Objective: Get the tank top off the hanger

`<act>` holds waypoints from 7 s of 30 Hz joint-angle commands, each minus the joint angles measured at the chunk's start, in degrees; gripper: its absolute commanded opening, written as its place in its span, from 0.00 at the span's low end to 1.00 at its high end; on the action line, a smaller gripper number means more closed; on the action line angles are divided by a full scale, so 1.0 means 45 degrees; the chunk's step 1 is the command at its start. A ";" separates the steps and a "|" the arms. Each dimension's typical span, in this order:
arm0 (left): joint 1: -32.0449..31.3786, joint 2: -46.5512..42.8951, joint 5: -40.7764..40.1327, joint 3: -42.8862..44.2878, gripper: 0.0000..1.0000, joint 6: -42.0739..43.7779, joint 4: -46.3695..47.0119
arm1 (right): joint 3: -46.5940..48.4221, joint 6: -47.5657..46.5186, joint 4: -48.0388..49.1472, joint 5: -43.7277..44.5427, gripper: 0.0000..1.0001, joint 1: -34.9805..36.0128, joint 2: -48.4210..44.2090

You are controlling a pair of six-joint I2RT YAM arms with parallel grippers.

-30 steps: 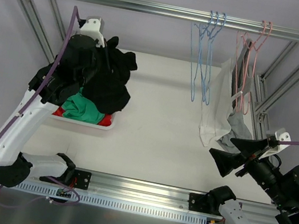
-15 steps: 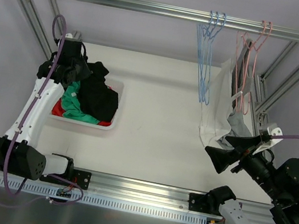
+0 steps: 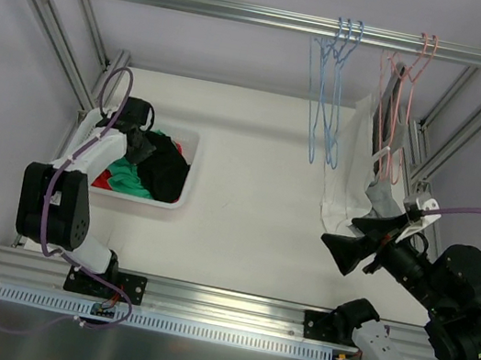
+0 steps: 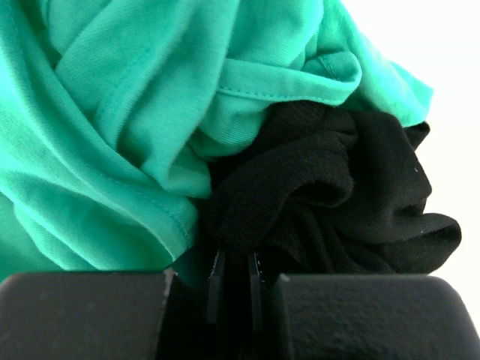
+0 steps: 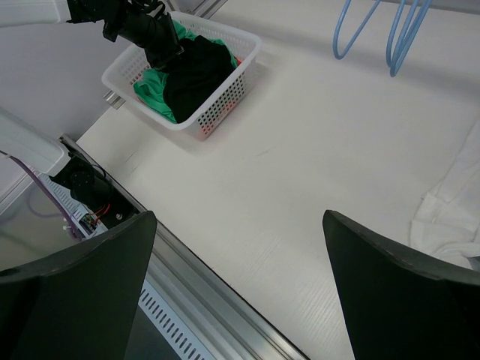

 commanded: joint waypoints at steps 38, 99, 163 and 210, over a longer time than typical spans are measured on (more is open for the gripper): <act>-0.1596 -1.0122 0.6379 -0.0860 0.99 0.4480 -0.1036 | 1.1751 -0.3266 -0.2210 0.3498 0.60 -0.4667 1.2967; -1.2864 -0.5090 0.4996 0.5364 0.99 0.8268 0.3788 | 0.4542 -0.0845 -0.4546 0.0863 0.00 -0.4687 0.0959; -1.3902 -0.0164 0.5129 0.8866 0.36 0.9403 0.5566 | 1.0287 0.0132 -0.6292 -0.1444 0.00 -0.3574 0.1387; -1.3902 -0.1355 0.4759 0.7069 0.00 0.9285 0.6406 | 0.9546 -0.0063 -0.5530 -0.0974 0.00 -0.3457 0.1425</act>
